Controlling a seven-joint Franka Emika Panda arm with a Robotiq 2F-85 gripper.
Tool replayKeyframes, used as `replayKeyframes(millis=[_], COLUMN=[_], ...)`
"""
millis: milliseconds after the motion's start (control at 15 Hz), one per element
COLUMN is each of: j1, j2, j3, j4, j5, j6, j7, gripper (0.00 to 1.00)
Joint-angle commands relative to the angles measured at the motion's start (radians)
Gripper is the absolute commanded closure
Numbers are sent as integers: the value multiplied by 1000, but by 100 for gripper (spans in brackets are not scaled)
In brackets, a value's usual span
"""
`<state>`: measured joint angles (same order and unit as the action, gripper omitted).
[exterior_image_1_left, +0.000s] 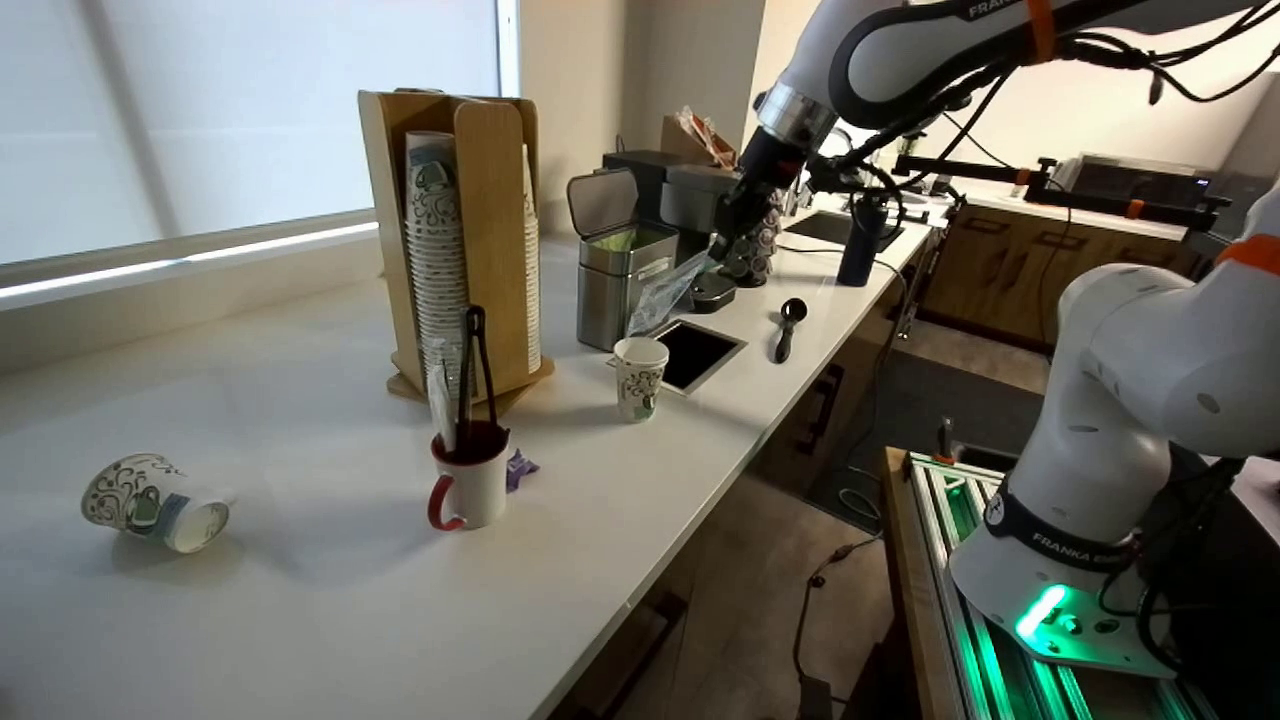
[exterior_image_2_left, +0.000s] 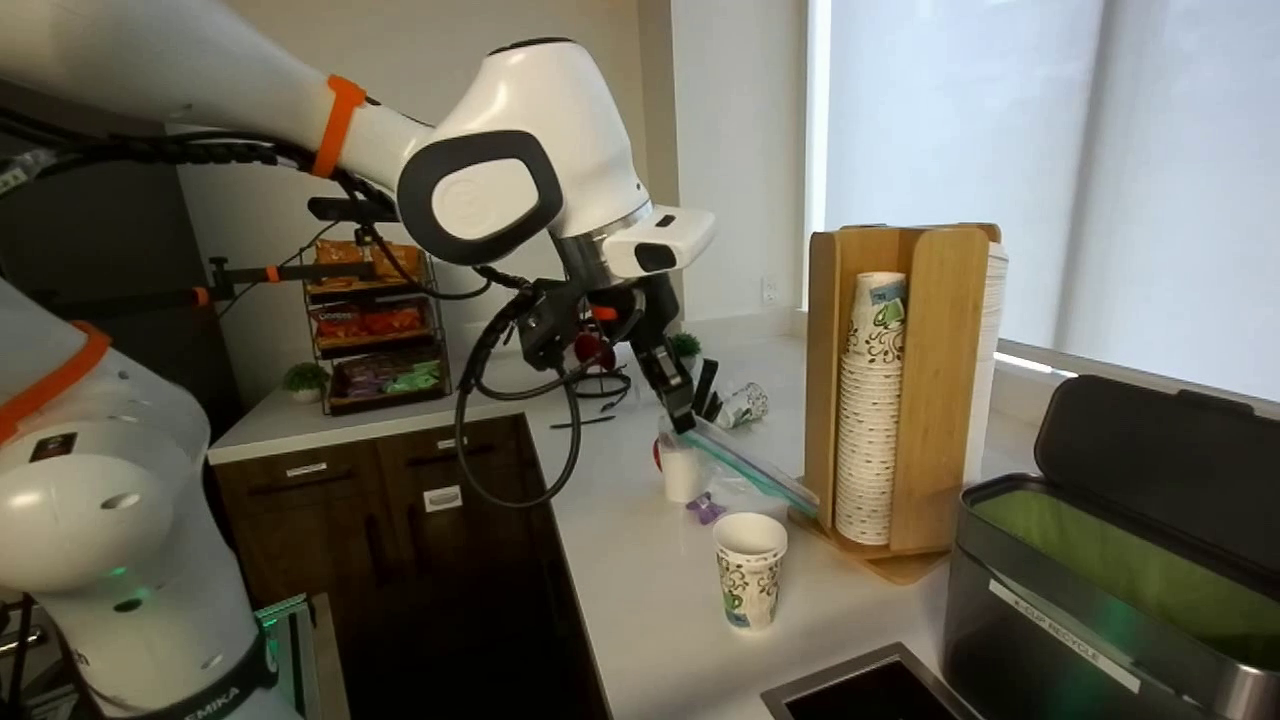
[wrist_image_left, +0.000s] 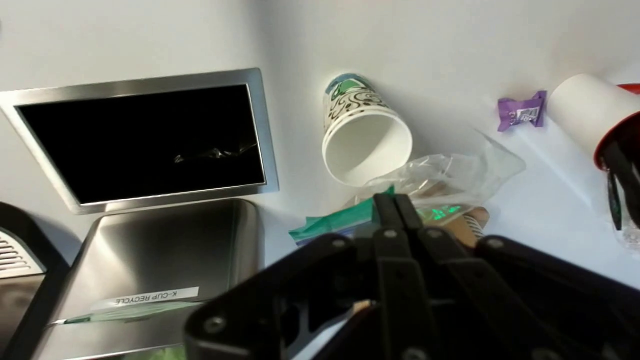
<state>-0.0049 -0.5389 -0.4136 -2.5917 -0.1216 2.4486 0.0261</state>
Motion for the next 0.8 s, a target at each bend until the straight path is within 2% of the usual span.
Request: replayKeyframes(millis=[0, 267, 600, 733], j1=[-89, -147, -158, -175], j2=[26, 25, 68, 98], j3=[93, 145, 158, 170], j4=[20, 62, 120, 140], j5=[65, 55, 73, 57], j6=[-15, -82, -218, -228], j7=[-28, -38, -52, -25], gripper=[99, 99, 99, 99])
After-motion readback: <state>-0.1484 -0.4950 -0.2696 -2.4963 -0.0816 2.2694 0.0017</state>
